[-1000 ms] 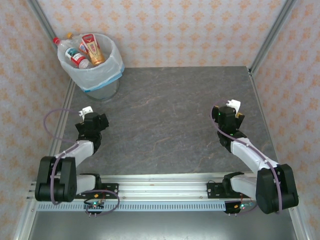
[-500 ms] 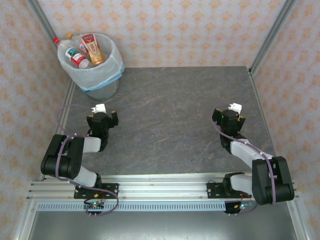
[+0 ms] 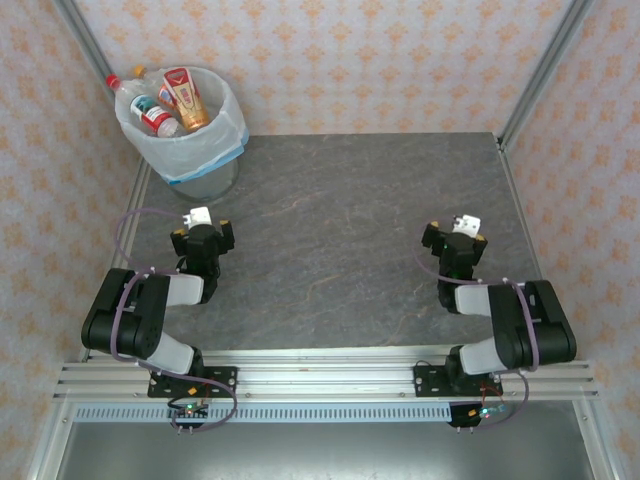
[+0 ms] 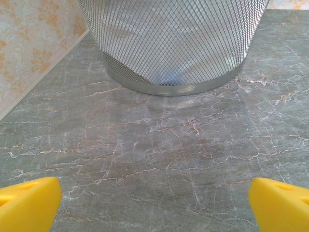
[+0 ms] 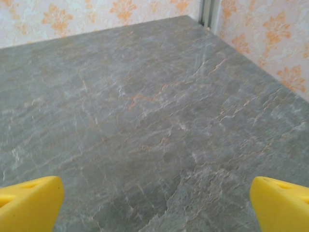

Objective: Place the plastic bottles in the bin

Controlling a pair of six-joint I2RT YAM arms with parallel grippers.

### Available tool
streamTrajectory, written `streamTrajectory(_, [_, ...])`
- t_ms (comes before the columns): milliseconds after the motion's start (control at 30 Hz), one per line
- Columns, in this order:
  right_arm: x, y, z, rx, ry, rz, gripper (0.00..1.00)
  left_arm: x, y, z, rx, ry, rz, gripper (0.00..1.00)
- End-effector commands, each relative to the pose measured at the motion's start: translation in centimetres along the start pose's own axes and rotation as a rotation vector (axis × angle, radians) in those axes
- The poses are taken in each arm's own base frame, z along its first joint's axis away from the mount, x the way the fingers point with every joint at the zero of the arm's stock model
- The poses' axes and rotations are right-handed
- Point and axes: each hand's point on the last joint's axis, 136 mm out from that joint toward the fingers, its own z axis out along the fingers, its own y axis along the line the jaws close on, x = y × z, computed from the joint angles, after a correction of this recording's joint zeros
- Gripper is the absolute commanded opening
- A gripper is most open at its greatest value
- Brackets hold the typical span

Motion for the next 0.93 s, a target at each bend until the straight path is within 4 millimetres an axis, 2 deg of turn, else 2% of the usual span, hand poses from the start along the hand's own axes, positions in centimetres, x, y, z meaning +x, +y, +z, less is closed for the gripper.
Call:
streamTrajectory(0, [-1.3, 0.7, 0.2, -0.041, -0.089, 0.009, 0.99, -2.0, 0.3, 0.1, -0.028, -0.058, -0.015, 1.00])
streamTrajectory(67, [-1.6, 0.2, 1.1, 0.006, -0.086, 0.015, 0.99, -2.0, 0.3, 0.1, -0.028, -0.058, -0.015, 1.00])
streamTrajectory(133, [-1.5, -1.0, 2.4, 0.122, 0.004, 0.031, 0.99, -2.0, 0.2, 0.1, -0.025, -0.059, -0.015, 1.00])
streamTrajectory(367, [-1.5, -1.2, 2.4, 0.108, -0.004, 0.045, 0.99, -1.9, 0.3, 0.1, -0.026, -0.058, -0.014, 1.00])
streamTrajectory(433, [-1.3, -0.4, 2.6, 0.054, 0.006, 0.032, 0.99, -1.9, 0.3, 0.1, -0.026, -0.058, -0.014, 1.00])
streamTrajectory(467, [-0.9, 1.8, 2.8, -0.084, 0.047, -0.013, 0.99, -1.9, 0.3, 0.1, -0.026, -0.058, -0.014, 1.00])
streamTrajectory(500, [-0.8, 2.3, 2.8, -0.136, 0.066, -0.015, 0.99, -1.9, 0.2, 0.0, -0.025, -0.058, -0.014, 1.00])
streamTrajectory(567, [-0.9, 2.4, 2.8, -0.189, 0.059, 0.014, 0.99, -1.9, 0.2, 0.1, -0.025, -0.058, -0.014, 1.00])
streamTrajectory(900, [-0.8, 2.3, 2.8, -0.185, 0.066, 0.009, 0.99, -2.0, 0.3, 0.1, -0.026, -0.058, -0.014, 1.00])
